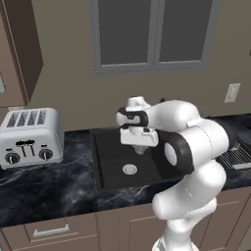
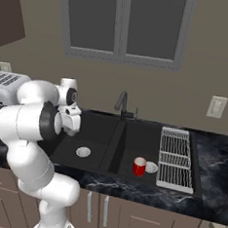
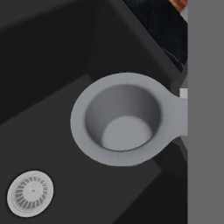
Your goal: Move any existing items from the left basin to the right basin for drying. Then move the measuring cup from the counter to the left basin of the sink for washing.
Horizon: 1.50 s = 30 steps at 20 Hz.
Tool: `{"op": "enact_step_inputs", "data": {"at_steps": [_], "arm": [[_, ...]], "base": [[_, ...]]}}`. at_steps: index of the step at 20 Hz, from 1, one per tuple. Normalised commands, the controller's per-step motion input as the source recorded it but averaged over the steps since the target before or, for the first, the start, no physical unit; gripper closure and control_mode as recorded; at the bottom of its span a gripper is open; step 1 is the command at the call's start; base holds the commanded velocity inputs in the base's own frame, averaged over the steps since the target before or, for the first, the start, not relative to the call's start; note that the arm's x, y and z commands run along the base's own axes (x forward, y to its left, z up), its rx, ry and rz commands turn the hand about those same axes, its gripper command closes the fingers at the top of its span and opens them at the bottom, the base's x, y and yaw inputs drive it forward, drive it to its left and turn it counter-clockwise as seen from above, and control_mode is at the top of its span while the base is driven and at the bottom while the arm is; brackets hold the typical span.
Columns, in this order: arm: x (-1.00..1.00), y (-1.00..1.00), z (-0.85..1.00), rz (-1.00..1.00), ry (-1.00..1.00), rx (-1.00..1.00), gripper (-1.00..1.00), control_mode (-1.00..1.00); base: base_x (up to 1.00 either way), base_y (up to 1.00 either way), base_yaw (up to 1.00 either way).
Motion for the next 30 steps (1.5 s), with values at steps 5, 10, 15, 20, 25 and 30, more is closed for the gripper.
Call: {"op": "enact_step_inputs", "data": {"at_steps": [5,10,15,20,25,30], "arm": [[0.18,0.03,-0.37,0.00,0.05,0.00,1.00,-1.00],[0.14,0.01,-0.40,0.00,0.03,0.00,1.00,-1.00],[0.07,0.00,-0.42,0.00,0.00,0.00,1.00,-1.00],[0.05,0.00,-0.42,0.00,0.00,0.00,1.00,-1.00],[0.02,0.00,-0.42,0.00,0.00,0.00,1.00,-1.00],[0.01,0.00,-0.41,0.00,0.00,0.00,1.00,-1.00]], "base": [[0.00,0.00,0.00],[0.00,0.00,0.00],[0.00,0.00,0.00],[0.00,0.00,0.00],[0.00,0.00,0.00],[0.00,0.00,0.00]]}}
